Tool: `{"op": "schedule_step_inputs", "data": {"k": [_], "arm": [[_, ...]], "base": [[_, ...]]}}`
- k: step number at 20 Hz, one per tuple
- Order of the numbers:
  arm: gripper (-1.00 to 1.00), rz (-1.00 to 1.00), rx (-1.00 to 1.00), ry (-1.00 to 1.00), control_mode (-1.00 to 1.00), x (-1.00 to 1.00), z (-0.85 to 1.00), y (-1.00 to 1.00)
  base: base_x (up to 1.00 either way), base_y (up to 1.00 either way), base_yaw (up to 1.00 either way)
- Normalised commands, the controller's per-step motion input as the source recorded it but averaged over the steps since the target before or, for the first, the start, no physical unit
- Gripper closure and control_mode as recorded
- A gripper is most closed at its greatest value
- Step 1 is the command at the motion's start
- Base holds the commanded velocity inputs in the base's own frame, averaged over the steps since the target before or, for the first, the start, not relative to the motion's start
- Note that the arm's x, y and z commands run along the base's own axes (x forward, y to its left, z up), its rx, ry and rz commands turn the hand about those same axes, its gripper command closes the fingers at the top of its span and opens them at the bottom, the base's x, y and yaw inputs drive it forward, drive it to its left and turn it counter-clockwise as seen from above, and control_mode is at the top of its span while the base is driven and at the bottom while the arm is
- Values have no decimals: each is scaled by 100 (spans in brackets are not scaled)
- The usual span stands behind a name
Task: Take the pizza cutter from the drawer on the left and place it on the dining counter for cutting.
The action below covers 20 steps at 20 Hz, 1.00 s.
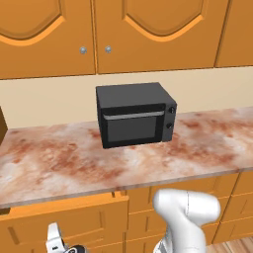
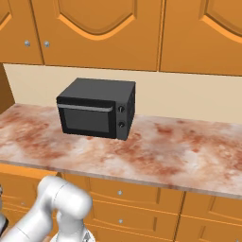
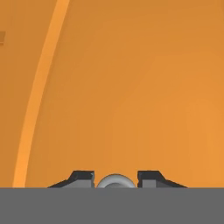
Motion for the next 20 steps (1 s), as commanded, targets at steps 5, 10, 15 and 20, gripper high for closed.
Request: {"op": "schedule_step_inputs", "data": {"k": [5, 10, 15, 20], "arm": [[100, 0, 0, 6, -100, -70, -11, 0], [100, 0, 0, 8, -100, -71, -11, 0], [100, 0, 0, 9, -100, -72, -13, 0], [100, 0, 0, 9, -100, -71, -14, 0]], "base": [[0, 0, 0], [0, 0, 0], [0, 0, 0], [0, 0, 0]]}}
